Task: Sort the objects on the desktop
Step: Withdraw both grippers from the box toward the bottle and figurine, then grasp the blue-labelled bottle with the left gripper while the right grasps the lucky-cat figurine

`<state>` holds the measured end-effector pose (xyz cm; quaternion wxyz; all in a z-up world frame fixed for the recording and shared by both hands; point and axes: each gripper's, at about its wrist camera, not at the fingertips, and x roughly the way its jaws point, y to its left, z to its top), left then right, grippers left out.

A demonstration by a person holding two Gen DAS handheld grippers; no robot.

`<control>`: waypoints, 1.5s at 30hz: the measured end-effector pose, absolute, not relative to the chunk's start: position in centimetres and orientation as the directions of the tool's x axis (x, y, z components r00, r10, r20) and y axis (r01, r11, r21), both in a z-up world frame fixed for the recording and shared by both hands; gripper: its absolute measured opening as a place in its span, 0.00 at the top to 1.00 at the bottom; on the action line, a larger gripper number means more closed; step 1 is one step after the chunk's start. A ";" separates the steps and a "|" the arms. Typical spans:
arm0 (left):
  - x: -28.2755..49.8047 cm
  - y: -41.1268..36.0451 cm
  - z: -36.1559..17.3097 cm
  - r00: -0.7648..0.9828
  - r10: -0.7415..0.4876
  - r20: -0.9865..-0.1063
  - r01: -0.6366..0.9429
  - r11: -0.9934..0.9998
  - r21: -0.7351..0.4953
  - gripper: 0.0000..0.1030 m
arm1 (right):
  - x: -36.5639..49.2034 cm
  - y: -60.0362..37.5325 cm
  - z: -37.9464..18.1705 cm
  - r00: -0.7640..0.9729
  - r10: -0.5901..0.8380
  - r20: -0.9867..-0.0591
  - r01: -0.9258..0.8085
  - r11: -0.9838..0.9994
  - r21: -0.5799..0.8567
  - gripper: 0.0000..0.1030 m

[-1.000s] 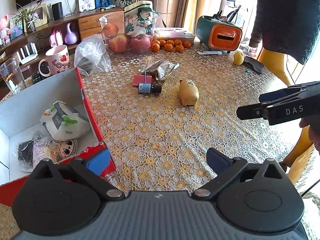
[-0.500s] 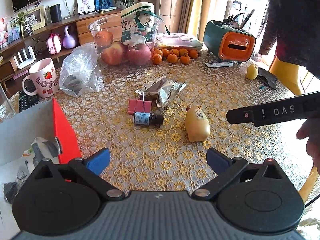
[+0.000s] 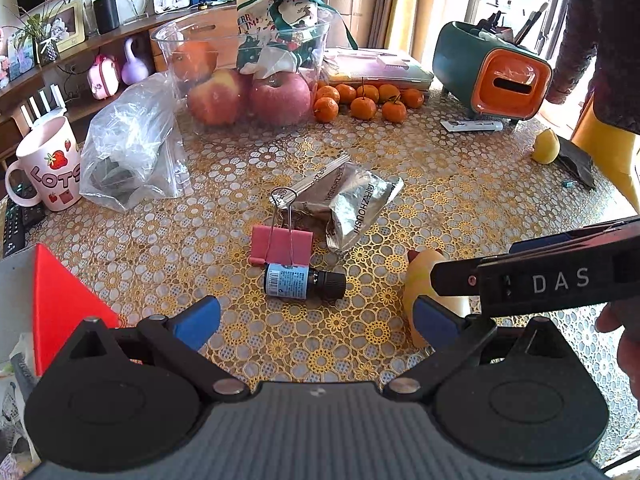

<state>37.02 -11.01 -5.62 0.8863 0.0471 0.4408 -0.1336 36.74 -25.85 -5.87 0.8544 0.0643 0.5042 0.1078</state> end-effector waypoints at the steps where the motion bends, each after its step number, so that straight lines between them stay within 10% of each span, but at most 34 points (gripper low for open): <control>1: 37.4 -11.1 -6.0 0.575 -0.194 -0.795 0.282 0.959 -0.030 0.00 | 37.0 -25.8 -6.2 0.466 0.250 -0.849 -0.119 0.968 0.220 0.17; 24: 40.9 -12.1 -10.6 0.578 -0.197 -0.792 0.315 0.949 -0.007 0.01 | 39.7 -25.1 -9.9 0.424 0.282 -0.861 -0.087 0.959 0.271 0.42; 39: 41.0 -12.0 -11.2 0.575 -0.207 -0.791 0.314 0.949 -0.020 0.40 | 39.4 -25.5 -9.8 0.432 0.319 -0.844 -0.094 0.946 0.309 0.60; 45: 40.7 -11.9 -10.9 0.569 -0.197 -0.799 0.300 0.954 -0.021 0.41 | 38.9 -25.5 -9.4 0.441 0.315 -0.840 -0.104 0.948 0.300 0.62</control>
